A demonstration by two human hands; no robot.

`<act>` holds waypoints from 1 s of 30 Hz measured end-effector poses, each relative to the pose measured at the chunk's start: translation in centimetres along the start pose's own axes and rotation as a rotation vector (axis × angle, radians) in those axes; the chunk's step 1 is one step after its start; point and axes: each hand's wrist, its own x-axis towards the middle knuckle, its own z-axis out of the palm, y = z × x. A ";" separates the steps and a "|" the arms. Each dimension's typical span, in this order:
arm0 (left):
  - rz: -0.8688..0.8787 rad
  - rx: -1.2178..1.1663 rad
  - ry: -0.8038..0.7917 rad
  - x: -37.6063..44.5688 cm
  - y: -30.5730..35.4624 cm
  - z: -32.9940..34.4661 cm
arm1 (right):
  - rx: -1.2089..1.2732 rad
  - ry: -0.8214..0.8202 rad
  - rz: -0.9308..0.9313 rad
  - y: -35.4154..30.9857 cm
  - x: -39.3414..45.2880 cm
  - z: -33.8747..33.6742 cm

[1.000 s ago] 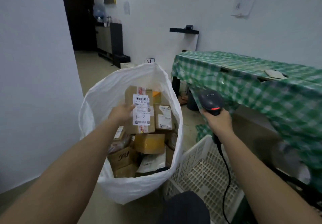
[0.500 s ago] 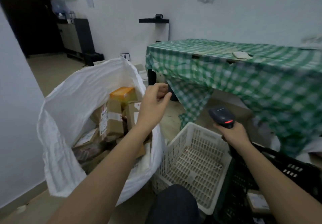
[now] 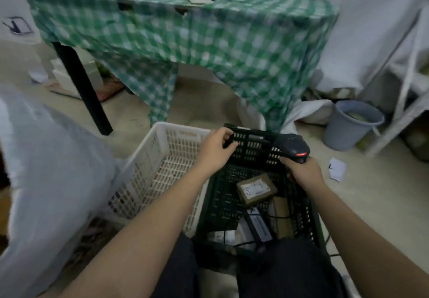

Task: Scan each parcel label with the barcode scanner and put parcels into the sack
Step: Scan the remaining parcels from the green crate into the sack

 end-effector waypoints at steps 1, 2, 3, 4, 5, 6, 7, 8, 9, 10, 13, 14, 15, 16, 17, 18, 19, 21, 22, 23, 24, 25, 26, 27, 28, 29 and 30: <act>-0.030 0.004 -0.048 0.8 -0.8 2.1 | 0.012 0.014 0.024 1.3 0.9 -0.2; -0.065 0.012 -0.097 1.6 -1.7 4.2 | 0.028 0.022 0.053 2.6 1.9 -0.2; -0.102 0.022 -0.144 2.4 -2.7 6.3 | 0.039 0.028 0.090 3.9 3.0 0.0; -0.134 0.036 -0.190 3.2 -3.8 8.4 | 0.059 0.032 0.119 5.3 4.2 0.5; -0.161 0.056 -0.232 4.1 -5.1 10.4 | 0.080 0.032 0.144 6.5 5.3 1.2; -0.182 0.086 -0.268 5.0 -6.5 12.5 | 0.105 0.034 0.168 7.9 6.7 2.0; -0.206 0.113 -0.301 5.8 -8.0 14.4 | 0.125 0.038 0.195 9.3 7.9 2.9; -0.236 0.125 -0.330 6.5 -9.4 16.2 | 0.142 0.044 0.222 10.8 9.2 3.8; -0.267 0.125 -0.355 7.2 -10.9 18.0 | 0.157 0.046 0.243 12.2 10.4 4.7; -0.292 0.124 -0.374 7.7 -12.4 19.6 | 0.171 0.048 0.264 13.6 11.6 5.5; -0.346 0.135 -0.425 9.4 -16.6 24.2 | 0.193 0.048 0.324 17.5 15.1 7.6; -0.363 0.141 -0.437 10.0 -17.7 25.6 | 0.191 0.047 0.340 18.5 16.2 8.1; -0.385 0.147 -0.448 10.6 -18.8 26.9 | 0.188 0.042 0.353 19.6 17.0 8.7; -0.406 0.148 -0.460 11.2 -19.8 28.2 | 0.189 0.035 0.367 20.6 17.8 9.3; -0.421 0.151 -0.476 11.8 -20.7 29.3 | 0.203 0.034 0.380 21.6 18.5 9.9; -0.425 0.154 -0.490 12.3 -21.5 30.4 | 0.226 0.042 0.399 22.5 19.1 10.5; -0.424 0.159 -0.506 12.7 -22.3 31.5 | 0.243 0.051 0.418 23.4 19.7 11.0; -0.397 0.187 -0.525 13.5 -23.5 33.2 | 0.249 0.064 0.449 25.0 20.7 11.8; -0.370 0.204 -0.540 13.9 -24.2 33.9 | 0.242 0.069 0.465 25.8 21.1 12.2; -0.349 0.222 -0.562 14.2 -24.6 34.5 | 0.231 0.078 0.479 26.6 21.5 12.5; -0.340 0.235 -0.577 14.6 -25.0 34.9 | 0.218 0.087 0.492 27.3 21.9 12.8; -0.356 0.242 -0.592 14.8 -25.5 35.2 | 0.207 0.092 0.501 27.8 22.1 13.0; -0.374 0.237 -0.597 14.9 -26.0 35.4 | 0.201 0.095 0.508 28.2 22.4 13.3; -0.399 0.231 -0.599 14.9 -26.4 35.6 | 0.201 0.100 0.514 28.5 22.6 13.4; -0.416 0.223 -0.601 14.8 -26.8 35.8 | 0.205 0.107 0.521 28.6 22.7 13.5; -0.430 0.213 -0.626 14.5 -27.0 36.0 | 0.208 0.113 0.526 28.8 22.8 13.4; -0.435 0.203 -0.663 14.2 -27.1 36.1 | 0.212 0.121 0.533 28.8 22.7 13.4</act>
